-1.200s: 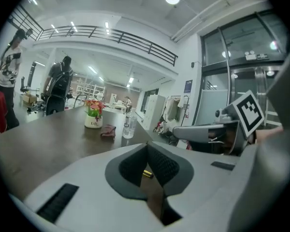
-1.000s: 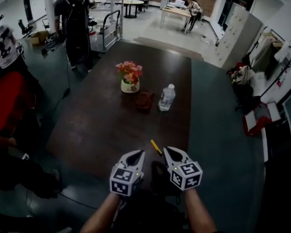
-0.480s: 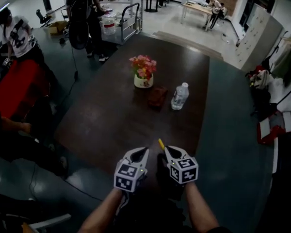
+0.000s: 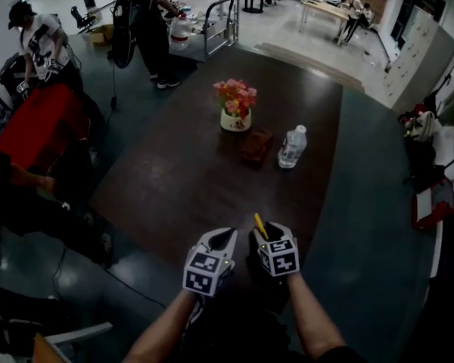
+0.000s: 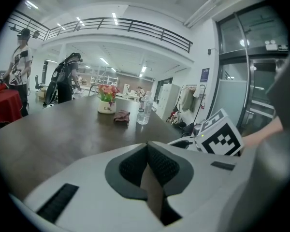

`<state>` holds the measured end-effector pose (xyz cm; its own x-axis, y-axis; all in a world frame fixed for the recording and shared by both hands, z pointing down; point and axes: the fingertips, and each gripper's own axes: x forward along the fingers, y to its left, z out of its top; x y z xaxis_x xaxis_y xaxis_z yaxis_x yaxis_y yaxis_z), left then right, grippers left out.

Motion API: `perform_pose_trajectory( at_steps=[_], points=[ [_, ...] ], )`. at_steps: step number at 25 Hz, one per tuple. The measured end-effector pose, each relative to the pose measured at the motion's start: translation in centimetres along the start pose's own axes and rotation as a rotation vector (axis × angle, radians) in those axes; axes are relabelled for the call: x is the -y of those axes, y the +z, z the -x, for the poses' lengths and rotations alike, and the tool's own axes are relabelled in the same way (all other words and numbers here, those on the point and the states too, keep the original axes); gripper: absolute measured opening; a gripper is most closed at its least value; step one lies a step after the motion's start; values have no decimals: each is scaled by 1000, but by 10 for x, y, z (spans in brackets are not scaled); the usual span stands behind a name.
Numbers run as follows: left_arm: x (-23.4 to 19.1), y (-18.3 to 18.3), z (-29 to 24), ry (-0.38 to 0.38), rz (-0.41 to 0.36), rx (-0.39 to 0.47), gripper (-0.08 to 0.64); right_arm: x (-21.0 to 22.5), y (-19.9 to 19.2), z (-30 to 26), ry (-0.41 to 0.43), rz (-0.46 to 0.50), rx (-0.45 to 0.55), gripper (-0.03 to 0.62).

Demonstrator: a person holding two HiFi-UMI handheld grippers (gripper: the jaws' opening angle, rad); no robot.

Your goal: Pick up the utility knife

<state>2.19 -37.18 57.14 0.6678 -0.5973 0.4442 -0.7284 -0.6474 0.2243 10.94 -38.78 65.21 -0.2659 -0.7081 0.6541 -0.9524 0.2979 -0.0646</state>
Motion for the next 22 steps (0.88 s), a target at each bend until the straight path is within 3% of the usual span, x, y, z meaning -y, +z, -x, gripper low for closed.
perform_pose_trajectory(
  at_steps=[10, 15, 17, 22],
  points=[
    [0, -10, 5, 26, 37, -14, 6, 1, -21, -12, -31, 26, -94, 161],
    [-2, -11, 9, 37, 46, -19, 6, 3, -24, -11, -50, 92, -115, 117],
    [-1, -12, 9, 38, 45, -19, 6, 5, -26, -12, -67, 109, -124, 63],
    [4, -7, 11, 34, 36, -13, 6, 5, -24, -10, -53, 104, -127, 61]
  ],
)
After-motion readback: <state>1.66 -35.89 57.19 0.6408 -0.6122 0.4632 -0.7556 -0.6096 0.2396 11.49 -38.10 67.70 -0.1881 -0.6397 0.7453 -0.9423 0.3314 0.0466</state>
